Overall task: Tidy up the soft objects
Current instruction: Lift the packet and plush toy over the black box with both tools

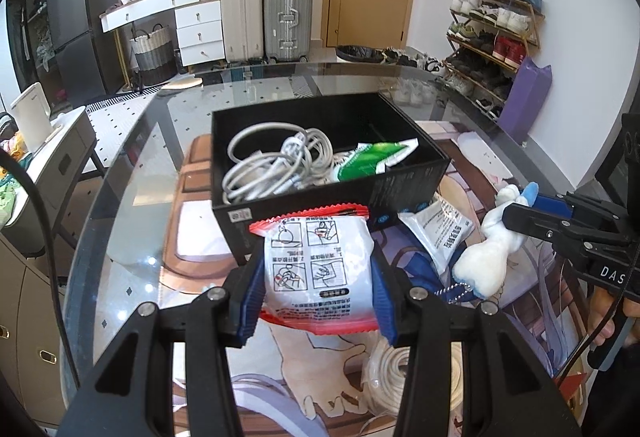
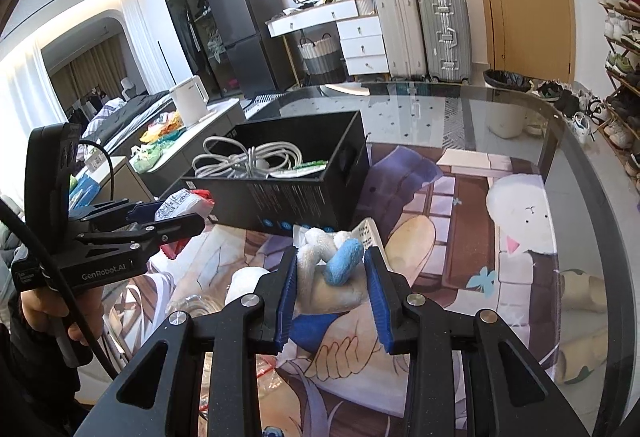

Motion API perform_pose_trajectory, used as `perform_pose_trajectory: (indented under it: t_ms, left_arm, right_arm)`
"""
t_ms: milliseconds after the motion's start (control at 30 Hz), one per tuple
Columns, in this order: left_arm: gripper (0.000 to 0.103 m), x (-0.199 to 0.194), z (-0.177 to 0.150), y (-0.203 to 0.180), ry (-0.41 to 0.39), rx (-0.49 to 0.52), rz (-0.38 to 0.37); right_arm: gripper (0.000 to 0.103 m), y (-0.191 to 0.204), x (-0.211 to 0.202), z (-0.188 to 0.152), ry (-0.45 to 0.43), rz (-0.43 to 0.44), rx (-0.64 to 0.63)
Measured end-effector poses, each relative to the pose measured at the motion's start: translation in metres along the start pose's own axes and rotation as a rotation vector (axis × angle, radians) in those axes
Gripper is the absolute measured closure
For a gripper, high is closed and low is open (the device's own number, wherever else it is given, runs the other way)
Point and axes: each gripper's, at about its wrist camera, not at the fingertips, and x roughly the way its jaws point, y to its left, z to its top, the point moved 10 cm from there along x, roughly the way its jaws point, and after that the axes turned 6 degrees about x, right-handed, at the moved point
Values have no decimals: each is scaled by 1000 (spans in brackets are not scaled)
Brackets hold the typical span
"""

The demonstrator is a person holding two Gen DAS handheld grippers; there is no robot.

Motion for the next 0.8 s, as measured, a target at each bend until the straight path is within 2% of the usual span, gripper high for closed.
perform_pose_trajectory:
  t_ms: [400, 800]
  left_arm:
    - [57, -8, 12, 6, -38, 8, 4]
    - [57, -20, 27, 18, -88, 7, 12]
  right_arm:
    - [70, 4, -13, 15, -71, -8, 11]
    - [70, 17, -17, 23, -104, -14, -12]
